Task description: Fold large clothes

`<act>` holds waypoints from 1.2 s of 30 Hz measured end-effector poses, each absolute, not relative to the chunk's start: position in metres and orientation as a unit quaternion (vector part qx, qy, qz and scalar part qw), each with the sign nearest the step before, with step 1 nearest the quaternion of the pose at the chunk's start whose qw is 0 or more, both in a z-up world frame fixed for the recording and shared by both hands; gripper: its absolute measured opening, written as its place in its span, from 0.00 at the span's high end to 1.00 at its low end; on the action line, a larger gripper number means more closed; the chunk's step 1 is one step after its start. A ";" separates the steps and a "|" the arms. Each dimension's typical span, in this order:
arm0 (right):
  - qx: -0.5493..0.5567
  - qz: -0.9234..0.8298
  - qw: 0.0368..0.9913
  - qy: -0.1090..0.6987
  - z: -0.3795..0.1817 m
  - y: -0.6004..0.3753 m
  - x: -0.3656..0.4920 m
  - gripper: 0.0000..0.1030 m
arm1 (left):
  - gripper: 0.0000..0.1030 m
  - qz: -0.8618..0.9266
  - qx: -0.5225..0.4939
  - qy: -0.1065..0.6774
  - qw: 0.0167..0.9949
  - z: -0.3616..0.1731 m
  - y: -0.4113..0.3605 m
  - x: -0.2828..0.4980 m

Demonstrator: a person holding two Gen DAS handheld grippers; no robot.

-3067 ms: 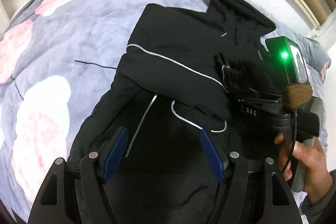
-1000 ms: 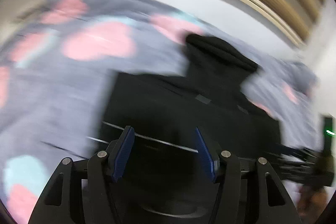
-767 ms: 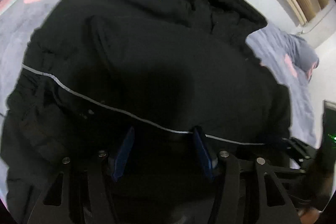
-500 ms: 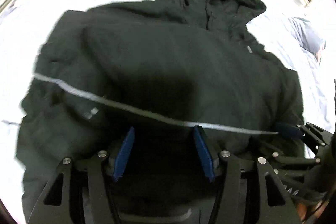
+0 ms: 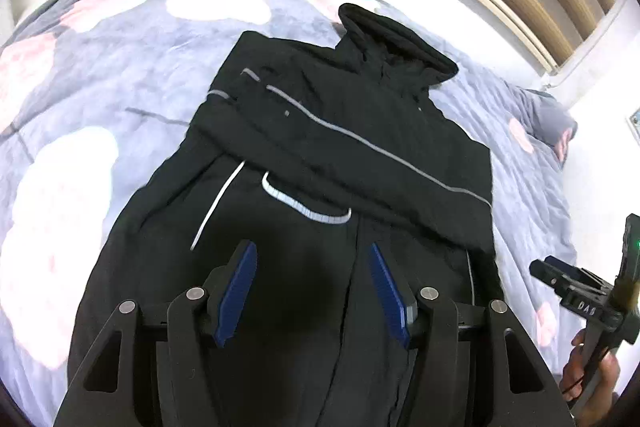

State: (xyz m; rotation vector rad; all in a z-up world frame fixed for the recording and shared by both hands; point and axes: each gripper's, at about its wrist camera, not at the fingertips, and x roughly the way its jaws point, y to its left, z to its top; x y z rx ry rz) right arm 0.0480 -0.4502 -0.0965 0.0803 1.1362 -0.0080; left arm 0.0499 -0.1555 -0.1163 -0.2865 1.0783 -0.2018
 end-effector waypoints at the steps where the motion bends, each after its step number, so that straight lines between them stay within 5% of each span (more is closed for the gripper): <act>1: 0.045 -0.008 0.842 0.538 -0.092 -0.452 0.041 0.34 | 0.42 -0.100 -0.134 0.512 0.842 -0.115 -0.152 0.044; 18: 0.144 -0.060 0.819 0.552 -0.097 -0.375 -0.002 0.34 | 0.42 -0.136 -0.075 0.517 0.842 -0.093 -0.038 0.008; 36: 0.139 -0.106 0.828 0.533 -0.062 -0.349 0.065 0.34 | 0.42 -0.231 -0.019 0.462 0.856 -0.055 -0.036 0.126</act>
